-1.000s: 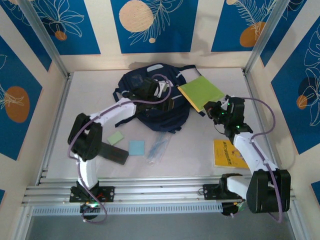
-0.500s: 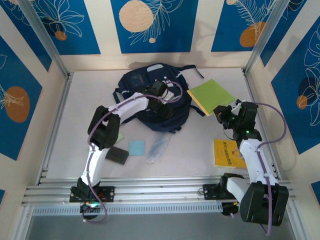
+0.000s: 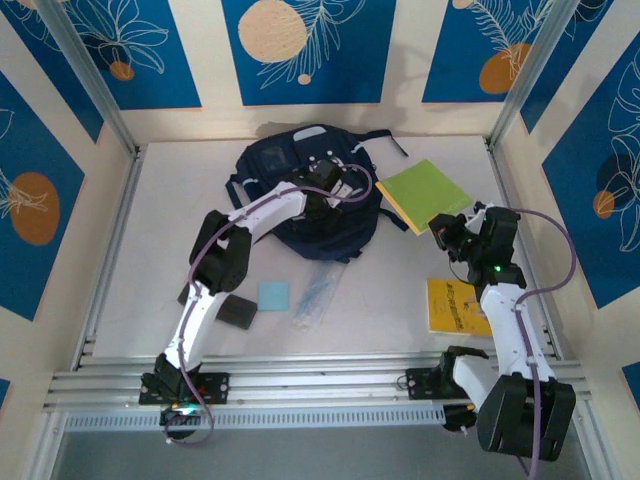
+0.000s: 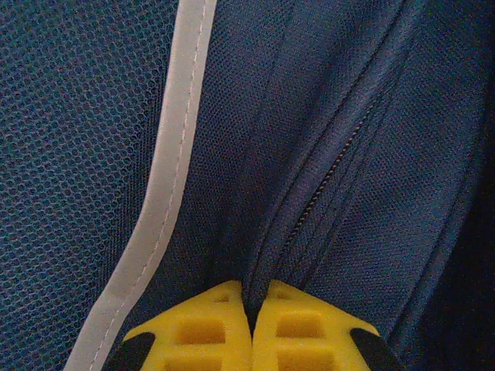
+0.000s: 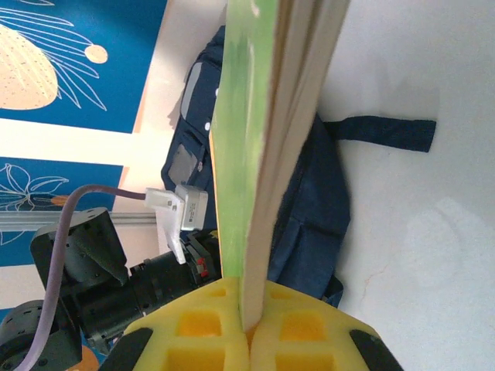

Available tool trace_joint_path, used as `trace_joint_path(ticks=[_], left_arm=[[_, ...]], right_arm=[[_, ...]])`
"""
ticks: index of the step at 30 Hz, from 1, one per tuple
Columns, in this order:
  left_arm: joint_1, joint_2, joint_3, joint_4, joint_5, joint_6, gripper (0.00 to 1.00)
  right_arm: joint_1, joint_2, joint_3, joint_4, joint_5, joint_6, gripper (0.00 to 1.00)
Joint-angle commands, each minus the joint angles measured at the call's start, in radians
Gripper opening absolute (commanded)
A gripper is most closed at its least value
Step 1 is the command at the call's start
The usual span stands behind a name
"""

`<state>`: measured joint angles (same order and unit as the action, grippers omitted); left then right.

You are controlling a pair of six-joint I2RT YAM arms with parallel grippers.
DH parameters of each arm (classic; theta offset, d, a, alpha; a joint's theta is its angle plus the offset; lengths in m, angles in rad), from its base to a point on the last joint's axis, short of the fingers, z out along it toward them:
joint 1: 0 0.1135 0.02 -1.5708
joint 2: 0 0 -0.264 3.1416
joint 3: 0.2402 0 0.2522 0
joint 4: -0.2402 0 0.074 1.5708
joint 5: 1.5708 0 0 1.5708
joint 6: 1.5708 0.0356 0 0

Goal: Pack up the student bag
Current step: Open the student bag at the center of the table.

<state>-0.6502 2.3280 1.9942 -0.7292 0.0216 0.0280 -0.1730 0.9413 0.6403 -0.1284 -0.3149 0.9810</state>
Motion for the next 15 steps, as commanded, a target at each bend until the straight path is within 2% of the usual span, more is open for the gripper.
trace_joint_path(ticks=[1, 7, 15], left_arm=[[0.024, -0.071, -0.037, -0.031, 0.071, -0.039, 0.0], [0.06, -0.236, -0.03, 0.012, 0.255, -0.164, 0.0], [0.146, -0.334, -0.025, 0.137, 0.483, -0.353, 0.0]], right_arm=[[-0.011, -0.035, 0.007, -0.005, -0.017, -0.031, 0.0], [-0.028, -0.063, 0.003, -0.019, -0.004, -0.035, 0.0], [-0.037, -0.085, 0.002, -0.029, 0.003, -0.043, 0.0]])
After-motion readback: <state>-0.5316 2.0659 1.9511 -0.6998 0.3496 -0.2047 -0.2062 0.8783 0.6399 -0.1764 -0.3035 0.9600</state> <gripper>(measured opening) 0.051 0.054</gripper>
